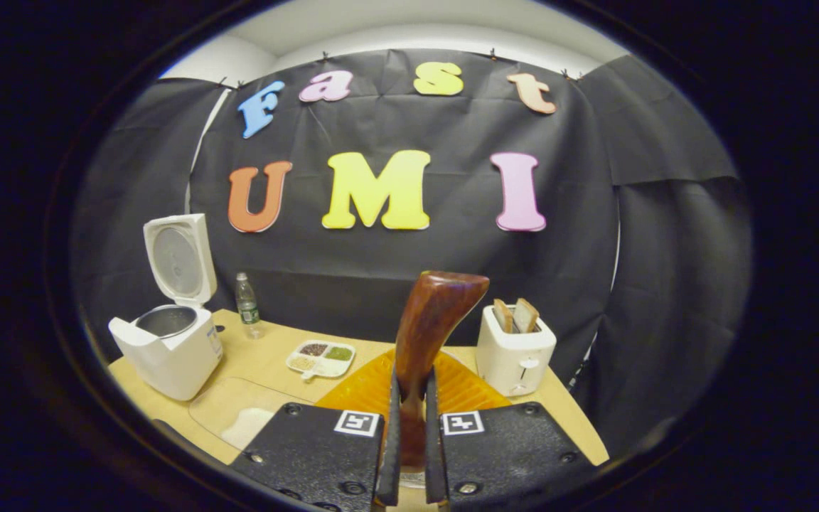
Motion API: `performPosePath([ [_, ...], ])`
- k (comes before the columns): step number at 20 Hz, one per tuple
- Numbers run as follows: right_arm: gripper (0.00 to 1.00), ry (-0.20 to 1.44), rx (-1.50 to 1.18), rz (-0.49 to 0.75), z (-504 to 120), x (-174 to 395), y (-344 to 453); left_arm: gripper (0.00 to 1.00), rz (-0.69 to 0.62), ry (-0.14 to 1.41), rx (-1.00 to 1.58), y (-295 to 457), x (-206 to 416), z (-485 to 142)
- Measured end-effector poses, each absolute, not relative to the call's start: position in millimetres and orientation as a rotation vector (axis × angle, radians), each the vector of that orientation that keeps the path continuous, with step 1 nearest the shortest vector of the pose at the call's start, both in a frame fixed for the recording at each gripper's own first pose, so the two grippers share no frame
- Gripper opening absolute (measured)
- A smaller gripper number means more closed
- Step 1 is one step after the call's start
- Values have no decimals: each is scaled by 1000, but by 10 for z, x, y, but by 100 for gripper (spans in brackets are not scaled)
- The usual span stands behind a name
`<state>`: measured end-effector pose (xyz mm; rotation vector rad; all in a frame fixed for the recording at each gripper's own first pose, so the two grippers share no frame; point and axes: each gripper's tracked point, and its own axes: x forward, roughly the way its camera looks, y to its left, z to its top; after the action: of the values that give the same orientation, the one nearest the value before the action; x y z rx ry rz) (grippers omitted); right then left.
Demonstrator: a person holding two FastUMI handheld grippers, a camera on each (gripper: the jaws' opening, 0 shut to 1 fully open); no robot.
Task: Close the left gripper, press the button to open the rice cooker; take a wooden spoon from the chopstick holder with the right hand, scoop a spoonful of rice and pour it into the rice cooker, then put the wooden spoon back into the chopstick holder.
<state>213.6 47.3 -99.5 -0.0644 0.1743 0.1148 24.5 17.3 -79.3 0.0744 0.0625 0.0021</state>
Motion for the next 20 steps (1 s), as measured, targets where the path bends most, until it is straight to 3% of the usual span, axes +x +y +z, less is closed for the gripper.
performPosePath([
  [8, 22, 236, 14, 135, -1503, 2333, 362, 97, 44, 69, 83, 312, 423, -725],
  [11, 68, 155, -6, 51, -1307, 2301, 140, 97, 65, 70, 80, 421, 496, -663],
  [12, 71, 118, -23, 18, -1191, 2257, 68, 97, 73, 65, 82, 458, 522, -617],
  [15, 100, 41, -73, -45, -842, 2074, -2, 97, 94, 50, 80, 636, 635, -466],
  [20, 100, 18, -54, -18, -587, 1572, 129, 97, 122, 51, 81, 970, 876, -210],
])
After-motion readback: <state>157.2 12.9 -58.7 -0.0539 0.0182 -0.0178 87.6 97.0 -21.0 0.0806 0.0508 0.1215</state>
